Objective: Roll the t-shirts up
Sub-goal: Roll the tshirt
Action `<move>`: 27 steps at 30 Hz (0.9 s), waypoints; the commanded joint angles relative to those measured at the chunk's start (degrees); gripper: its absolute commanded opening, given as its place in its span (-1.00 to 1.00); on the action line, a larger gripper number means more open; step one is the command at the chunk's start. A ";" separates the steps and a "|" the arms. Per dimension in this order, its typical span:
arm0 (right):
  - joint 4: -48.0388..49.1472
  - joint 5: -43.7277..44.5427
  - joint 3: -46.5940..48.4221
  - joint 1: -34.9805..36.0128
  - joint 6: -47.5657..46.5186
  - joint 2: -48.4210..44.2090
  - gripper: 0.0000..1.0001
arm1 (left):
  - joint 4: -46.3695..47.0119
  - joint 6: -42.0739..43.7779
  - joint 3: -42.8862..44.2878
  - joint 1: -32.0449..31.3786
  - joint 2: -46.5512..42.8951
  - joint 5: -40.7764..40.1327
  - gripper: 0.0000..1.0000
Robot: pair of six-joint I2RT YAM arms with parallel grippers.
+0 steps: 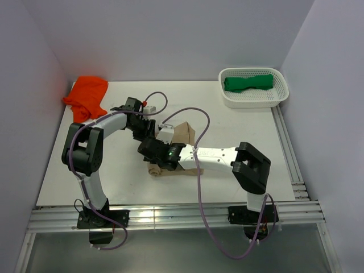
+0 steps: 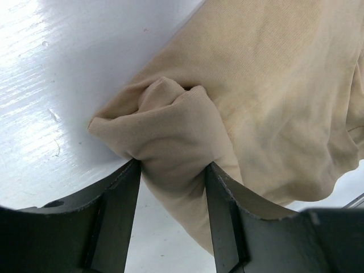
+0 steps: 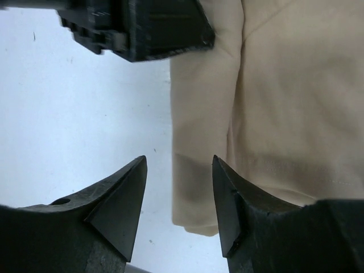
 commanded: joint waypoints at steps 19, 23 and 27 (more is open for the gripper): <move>-12.35 8.29 16.01 2.82 -7.59 15.15 -0.08 | 0.94 2.25 -0.09 -1.20 3.49 -6.83 0.08; -13.05 7.50 13.72 3.70 -5.83 15.59 -0.07 | 0.33 2.87 0.17 -1.20 2.87 -6.83 0.11; -17.79 8.81 15.30 5.01 -3.89 17.17 0.04 | -0.55 3.31 0.88 -1.29 2.17 -6.40 0.15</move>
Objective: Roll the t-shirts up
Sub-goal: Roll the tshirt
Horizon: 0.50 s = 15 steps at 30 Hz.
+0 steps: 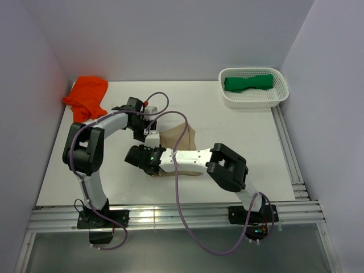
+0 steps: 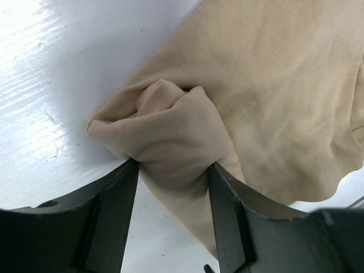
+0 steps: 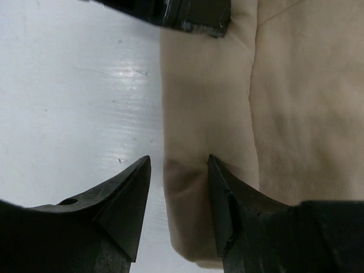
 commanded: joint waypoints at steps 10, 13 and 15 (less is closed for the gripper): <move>-20.73 4.41 9.90 3.21 4.31 8.79 0.20 | -1.08 2.78 1.34 -0.94 1.22 -5.32 0.16; -25.47 5.73 12.18 3.47 6.33 10.37 0.21 | -1.17 2.78 1.43 -1.12 1.31 -5.24 0.16; -28.80 6.34 13.24 3.65 7.13 11.08 0.22 | -1.26 2.78 1.52 -1.20 1.40 -5.32 0.16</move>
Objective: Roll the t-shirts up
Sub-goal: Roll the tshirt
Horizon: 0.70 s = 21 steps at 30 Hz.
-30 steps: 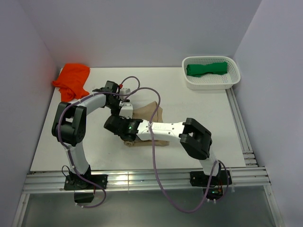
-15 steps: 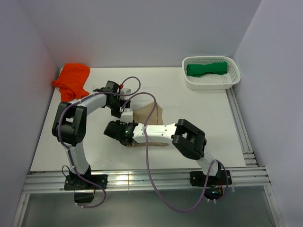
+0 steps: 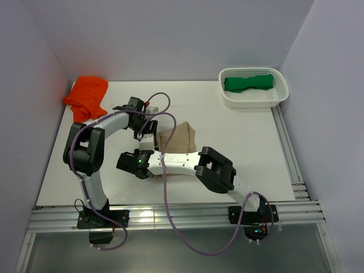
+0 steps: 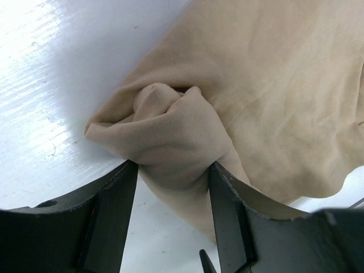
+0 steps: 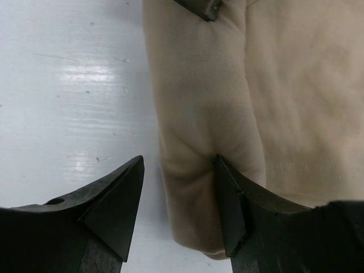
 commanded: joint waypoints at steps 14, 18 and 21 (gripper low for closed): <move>-26.89 5.07 8.65 1.60 7.28 8.33 0.27 | 0.09 1.95 1.06 -0.94 2.28 -4.36 0.16; -28.49 5.87 9.10 1.69 7.90 8.77 0.29 | 0.01 1.95 1.32 -0.94 2.72 -4.62 0.16; -29.98 6.39 9.53 1.60 8.25 9.65 0.29 | -0.17 1.95 1.59 -1.03 2.89 -4.63 0.16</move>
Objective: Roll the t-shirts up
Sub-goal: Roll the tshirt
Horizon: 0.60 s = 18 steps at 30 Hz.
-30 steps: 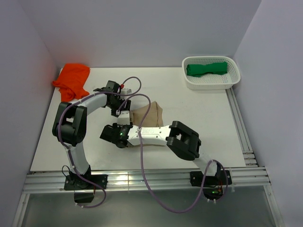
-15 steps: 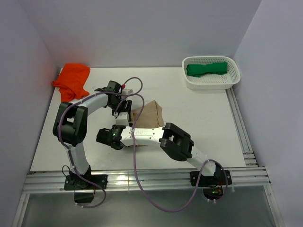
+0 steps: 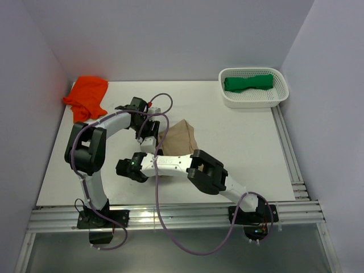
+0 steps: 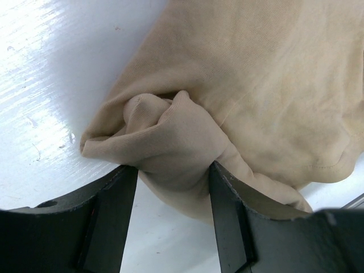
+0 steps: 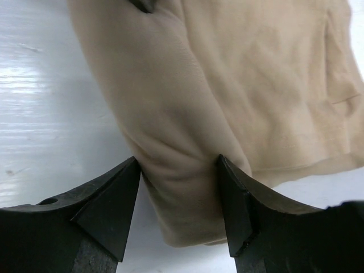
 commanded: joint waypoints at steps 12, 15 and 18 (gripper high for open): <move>-2.59 -0.84 -5.74 -0.08 -3.09 -0.92 0.24 | -0.13 4.21 2.23 -0.07 2.90 -4.17 0.16; 3.99 -3.12 -10.22 -0.26 -4.85 -4.08 0.05 | -0.57 4.74 2.67 -0.07 2.29 -3.38 0.22; 11.99 -5.23 -15.58 -0.70 -6.44 -8.47 -0.15 | -1.54 5.27 3.81 0.10 1.23 -2.50 0.30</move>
